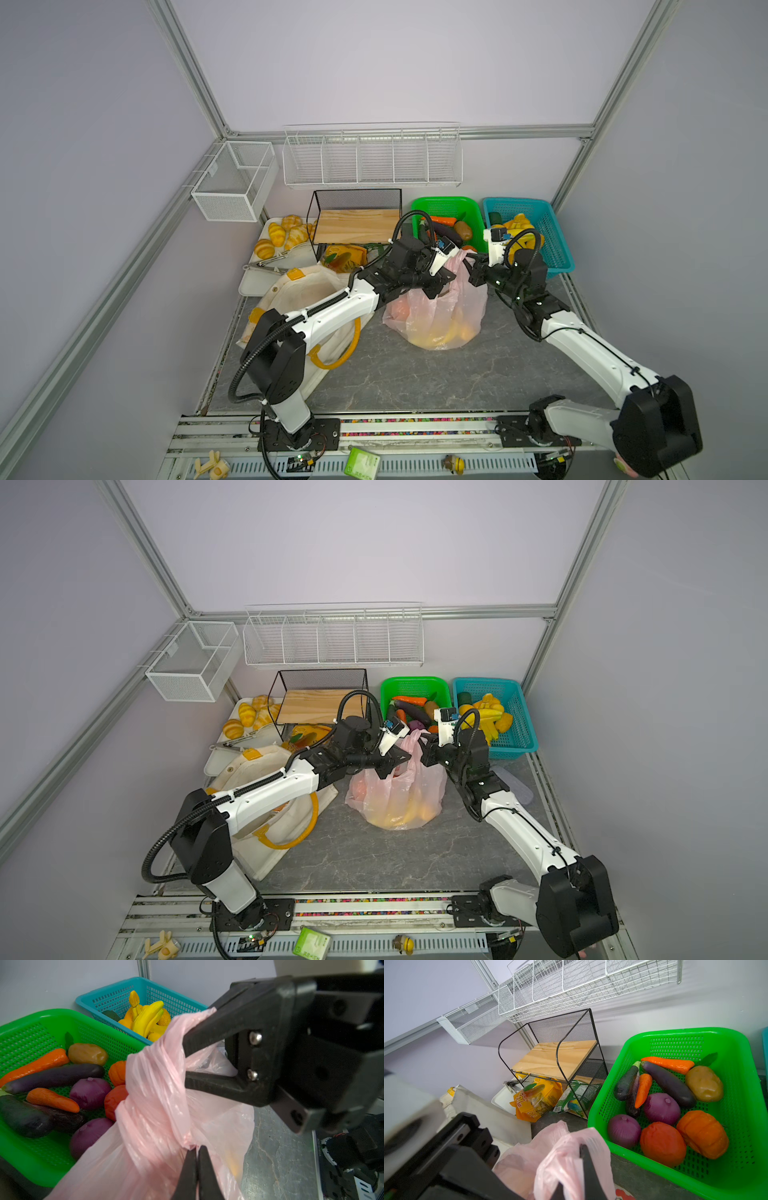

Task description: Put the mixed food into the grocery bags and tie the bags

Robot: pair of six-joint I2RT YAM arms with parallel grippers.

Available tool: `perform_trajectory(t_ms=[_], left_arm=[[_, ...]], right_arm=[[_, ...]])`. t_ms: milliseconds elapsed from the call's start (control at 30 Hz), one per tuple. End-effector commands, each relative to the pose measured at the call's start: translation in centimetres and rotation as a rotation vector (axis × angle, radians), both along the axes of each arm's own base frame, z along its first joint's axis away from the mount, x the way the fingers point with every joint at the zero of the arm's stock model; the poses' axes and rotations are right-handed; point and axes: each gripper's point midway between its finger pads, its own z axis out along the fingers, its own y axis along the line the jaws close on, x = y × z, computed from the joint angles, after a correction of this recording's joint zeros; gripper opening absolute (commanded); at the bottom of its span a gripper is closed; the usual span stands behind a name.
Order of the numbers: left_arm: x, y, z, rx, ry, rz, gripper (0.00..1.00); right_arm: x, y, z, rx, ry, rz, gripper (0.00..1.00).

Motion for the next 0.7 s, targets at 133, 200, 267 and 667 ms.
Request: perform_trajectory(t_ms=[133, 200, 267, 667], left_arm=[[2.0, -0.4, 0.9, 0.025, -0.100, 0.054, 0.00], [2.1, -0.5, 0.8, 0.031, -0.113, 0.052, 0.00], [2.1, -0.5, 0.8, 0.031, -0.124, 0.042, 0.00], [1.7, -1.1, 0.3, 0.028, -0.118, 0.000, 0.00]], right_arm=[[-0.7, 0.4, 1.4, -0.047, -0.079, 0.087, 0.17], [-1.0, 0.2, 1.0, -0.079, -0.085, 0.106, 0.21], [-1.2, 0.0, 0.5, -0.115, -0.090, 0.118, 0.25], [-1.6, -0.7, -0.3, -0.151, -0.093, 0.128, 0.55]])
